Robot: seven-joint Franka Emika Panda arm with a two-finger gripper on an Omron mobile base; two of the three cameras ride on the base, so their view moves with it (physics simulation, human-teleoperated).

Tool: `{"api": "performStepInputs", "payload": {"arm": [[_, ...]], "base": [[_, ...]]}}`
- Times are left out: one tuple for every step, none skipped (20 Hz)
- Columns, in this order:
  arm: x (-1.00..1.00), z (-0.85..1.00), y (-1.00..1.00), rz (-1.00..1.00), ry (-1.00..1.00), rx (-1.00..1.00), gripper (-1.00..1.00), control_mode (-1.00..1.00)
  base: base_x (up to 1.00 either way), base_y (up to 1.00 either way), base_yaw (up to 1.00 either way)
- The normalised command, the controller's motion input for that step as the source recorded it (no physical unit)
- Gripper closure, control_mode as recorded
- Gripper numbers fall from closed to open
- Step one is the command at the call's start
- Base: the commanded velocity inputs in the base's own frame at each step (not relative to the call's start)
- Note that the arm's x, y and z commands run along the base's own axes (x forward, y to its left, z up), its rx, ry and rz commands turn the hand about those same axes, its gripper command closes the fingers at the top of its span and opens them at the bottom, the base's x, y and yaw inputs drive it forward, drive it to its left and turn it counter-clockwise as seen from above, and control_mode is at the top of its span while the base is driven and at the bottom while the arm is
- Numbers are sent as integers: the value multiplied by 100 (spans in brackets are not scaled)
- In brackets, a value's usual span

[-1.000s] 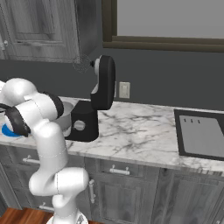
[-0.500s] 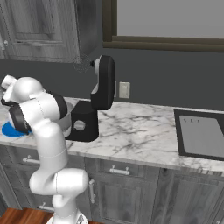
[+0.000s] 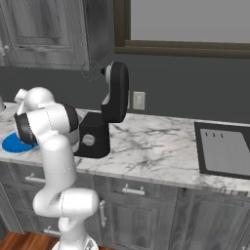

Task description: Add butter and sugar cubes to the stand mixer bowl and then turn on the stand mixer to begin making frosting.

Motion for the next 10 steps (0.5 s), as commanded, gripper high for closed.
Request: {"api": "performStepInputs", "payload": {"arm": [[32, -36, -2, 0, 7, 0, 100, -100], [26, -36, 0, 0, 6, 0, 100, -100], [24, -37, 0, 0, 5, 0, 100, -100], [19, -34, 0, 0, 5, 0, 100, -100], [19, -37, 0, 0, 6, 0, 100, -100], [13, -38, 0, 0, 5, 0, 100, -100], [11, -38, 0, 0, 5, 0, 100, -100], [0, -41, 0, 0, 5, 0, 100, -100], [0, -41, -6, 0, 2, 0, 100, -100], [0, -41, -10, 0, 0, 0, -100, -100]], "base": [[0, 0, 0], [0, 0, 0], [0, 0, 0], [0, 0, 0], [0, 0, 0], [0, 0, 0], [0, 0, 0], [0, 0, 0], [0, 0, 0], [0, 0, 0]]}}
